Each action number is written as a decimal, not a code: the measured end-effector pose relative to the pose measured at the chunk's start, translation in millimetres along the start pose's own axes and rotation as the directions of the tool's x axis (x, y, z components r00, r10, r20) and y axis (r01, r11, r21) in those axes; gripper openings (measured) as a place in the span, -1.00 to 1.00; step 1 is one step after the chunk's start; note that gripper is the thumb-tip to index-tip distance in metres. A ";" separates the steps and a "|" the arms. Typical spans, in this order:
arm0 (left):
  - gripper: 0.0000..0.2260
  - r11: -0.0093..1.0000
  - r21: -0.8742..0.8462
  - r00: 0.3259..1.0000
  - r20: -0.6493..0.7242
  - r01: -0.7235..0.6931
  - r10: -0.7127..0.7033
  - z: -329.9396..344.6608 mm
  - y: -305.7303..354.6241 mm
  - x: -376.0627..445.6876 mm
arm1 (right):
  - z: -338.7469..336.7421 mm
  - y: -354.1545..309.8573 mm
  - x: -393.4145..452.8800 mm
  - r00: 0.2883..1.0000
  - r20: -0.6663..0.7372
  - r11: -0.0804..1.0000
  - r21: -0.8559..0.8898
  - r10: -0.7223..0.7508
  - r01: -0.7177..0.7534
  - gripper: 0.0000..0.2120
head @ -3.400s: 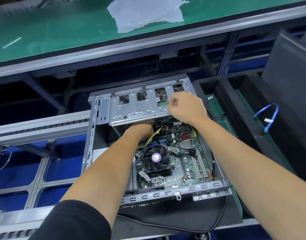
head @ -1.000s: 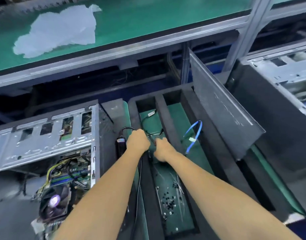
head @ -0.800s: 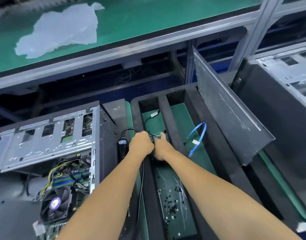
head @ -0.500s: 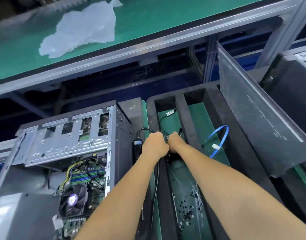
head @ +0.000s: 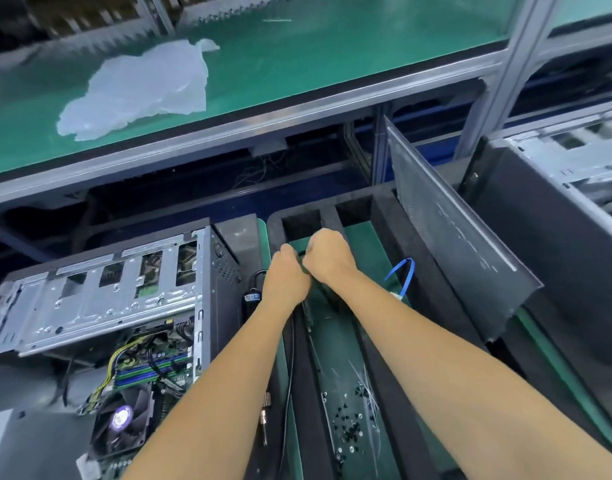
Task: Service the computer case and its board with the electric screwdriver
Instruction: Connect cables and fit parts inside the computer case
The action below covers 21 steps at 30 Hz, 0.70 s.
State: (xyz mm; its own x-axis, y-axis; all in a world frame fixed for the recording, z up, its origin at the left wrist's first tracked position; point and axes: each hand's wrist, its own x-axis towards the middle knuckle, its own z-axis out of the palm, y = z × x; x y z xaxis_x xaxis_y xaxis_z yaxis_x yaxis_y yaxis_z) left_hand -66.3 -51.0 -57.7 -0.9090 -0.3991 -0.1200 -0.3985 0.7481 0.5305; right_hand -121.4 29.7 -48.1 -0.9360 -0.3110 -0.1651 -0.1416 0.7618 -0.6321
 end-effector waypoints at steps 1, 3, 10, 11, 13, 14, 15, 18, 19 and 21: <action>-0.77 0.999 -0.047 0.999 -0.043 -0.018 0.016 -3.0 2.6 -1.7 | -10.8 -6.3 -3.1 0.999 -0.038 1.000 0.030 -0.004 0.006 -0.78; -0.69 0.993 -0.074 0.992 -0.090 -0.089 0.083 -10.3 6.8 -4.9 | -33.2 -20.5 -10.9 0.990 -0.142 0.992 0.123 -0.009 0.027 -0.73; -0.81 0.944 -0.247 0.975 -0.092 -0.218 0.201 -64.1 6.1 -19.0 | -84.4 -94.2 -54.9 0.904 -0.418 0.900 0.354 -0.094 0.257 -0.83; -0.81 0.924 -0.312 0.975 -0.097 -0.221 0.200 -75.8 2.9 -25.4 | -84.4 -107.3 -61.8 0.905 -0.412 0.885 0.374 -0.108 0.276 -0.81; -0.81 0.884 -0.404 0.971 -0.139 -0.236 0.195 -102.6 -10.1 -39.5 | -76.1 -136.3 -76.5 0.895 -0.426 0.867 0.388 -0.133 0.314 -0.75; -0.80 0.869 -0.420 0.963 -0.178 -0.261 0.203 -118.1 -20.3 -46.5 | -67.4 -152.1 -84.6 0.880 -0.453 0.864 0.377 -0.142 0.333 -0.71; -0.78 0.857 -0.421 0.950 -0.220 -0.298 0.222 -134.6 -32.0 -54.2 | -56.7 -168.0 -92.2 0.862 -0.483 0.862 0.361 -0.153 0.355 -0.67; -0.86 0.826 -0.436 0.928 -0.271 -0.357 0.257 -180.6 -81.3 -78.5 | -17.2 -213.2 -111.1 0.870 -0.476 0.879 0.351 -0.129 0.323 -0.53; -0.88 0.816 -0.455 0.929 -0.270 -0.355 0.254 -192.9 -100.9 -86.0 | -4.9 -224.8 -114.8 0.893 -0.442 0.889 0.369 -0.088 0.270 -0.52; -0.83 0.781 -0.530 0.943 -0.221 -0.329 0.248 -213.9 -140.4 -98.3 | 17.3 -239.0 -121.8 0.944 -0.329 0.886 0.439 0.002 0.151 -0.52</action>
State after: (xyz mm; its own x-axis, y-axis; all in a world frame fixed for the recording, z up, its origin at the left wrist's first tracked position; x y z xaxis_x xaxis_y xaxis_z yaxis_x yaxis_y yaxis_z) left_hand 105.2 -230.3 59.1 -0.9294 -0.3079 0.2036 0.0529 0.4347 0.8990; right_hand 32.1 -124.3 110.0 -0.9902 -0.1053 0.0916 -0.1251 0.3782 -0.9172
